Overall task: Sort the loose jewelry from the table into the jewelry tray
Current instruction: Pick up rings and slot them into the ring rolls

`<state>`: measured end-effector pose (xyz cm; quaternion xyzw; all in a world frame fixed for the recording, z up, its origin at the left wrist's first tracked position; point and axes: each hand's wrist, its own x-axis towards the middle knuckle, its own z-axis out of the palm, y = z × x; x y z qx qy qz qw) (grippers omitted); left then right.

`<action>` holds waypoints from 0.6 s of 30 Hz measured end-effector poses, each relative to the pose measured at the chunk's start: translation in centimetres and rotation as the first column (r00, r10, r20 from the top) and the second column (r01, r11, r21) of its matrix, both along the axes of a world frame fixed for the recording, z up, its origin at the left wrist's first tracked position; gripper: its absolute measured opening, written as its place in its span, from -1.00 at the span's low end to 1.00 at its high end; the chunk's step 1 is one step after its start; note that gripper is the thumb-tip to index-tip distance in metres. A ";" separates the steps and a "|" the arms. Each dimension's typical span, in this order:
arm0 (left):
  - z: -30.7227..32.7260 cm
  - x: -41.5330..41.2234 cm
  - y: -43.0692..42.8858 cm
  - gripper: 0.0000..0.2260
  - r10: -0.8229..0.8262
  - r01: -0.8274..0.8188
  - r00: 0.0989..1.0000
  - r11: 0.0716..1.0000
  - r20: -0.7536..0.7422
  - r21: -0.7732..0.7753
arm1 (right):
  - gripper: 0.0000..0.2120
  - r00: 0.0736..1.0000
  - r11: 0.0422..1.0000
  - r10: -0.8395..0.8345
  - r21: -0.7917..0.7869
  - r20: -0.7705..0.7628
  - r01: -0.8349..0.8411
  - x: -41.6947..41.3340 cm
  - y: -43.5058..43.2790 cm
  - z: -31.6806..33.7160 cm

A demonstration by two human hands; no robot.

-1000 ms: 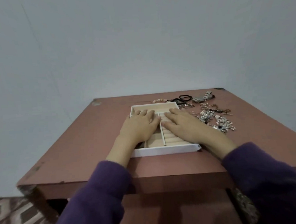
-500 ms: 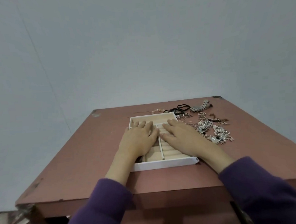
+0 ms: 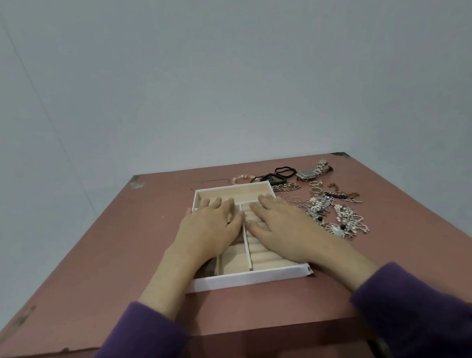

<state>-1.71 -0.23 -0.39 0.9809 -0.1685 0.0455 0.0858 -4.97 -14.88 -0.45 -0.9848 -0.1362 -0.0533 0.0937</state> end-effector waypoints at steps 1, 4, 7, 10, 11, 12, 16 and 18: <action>0.4 0.3 -0.1 -0.59 0.014 -0.014 1.000 1.000 -0.023 0.014 | -0.46 1.000 1.000 0.005 -0.016 -0.009 -0.005 0.1 -0.1 0.1; 1.9 1.4 -0.6 -0.66 0.051 -0.050 0.998 0.997 -0.026 0.064 | -0.50 0.999 0.999 0.027 -0.042 -0.019 -0.027 0.8 -0.9 0.9; 2.7 2.8 -1.8 -0.73 -0.028 0.028 0.999 1.000 0.044 -0.003 | -0.71 0.995 0.983 0.079 0.174 -0.065 -0.067 1.9 -2.9 2.6; 2.6 3.7 -2.9 -0.81 -0.158 0.157 0.987 0.971 0.010 -0.179 | -0.88 0.999 0.890 0.030 0.456 -0.014 -0.020 3.2 -5.9 3.6; 2.5 3.9 -3.0 -0.84 -0.182 0.183 0.983 0.960 0.020 -0.213 | -0.89 1.000 0.884 -0.014 0.468 0.026 0.000 3.8 -6.9 3.7; 2.3 4.1 -2.9 -0.85 -0.199 0.201 0.979 0.948 0.034 -0.245 | -0.90 0.997 0.884 -0.062 0.466 0.054 0.030 4.2 -7.8 3.6; 1.5 4.7 -2.2 -0.88 -0.239 0.234 0.970 0.897 0.035 -0.376 | -0.89 0.986 0.915 -0.163 0.379 0.033 0.138 5.3 -10.4 2.5; 1.2 4.9 -2.2 -0.88 -0.252 0.250 0.967 0.887 0.045 -0.389 | -0.91 0.984 0.939 -0.176 0.301 0.013 0.164 5.5 -11.1 2.2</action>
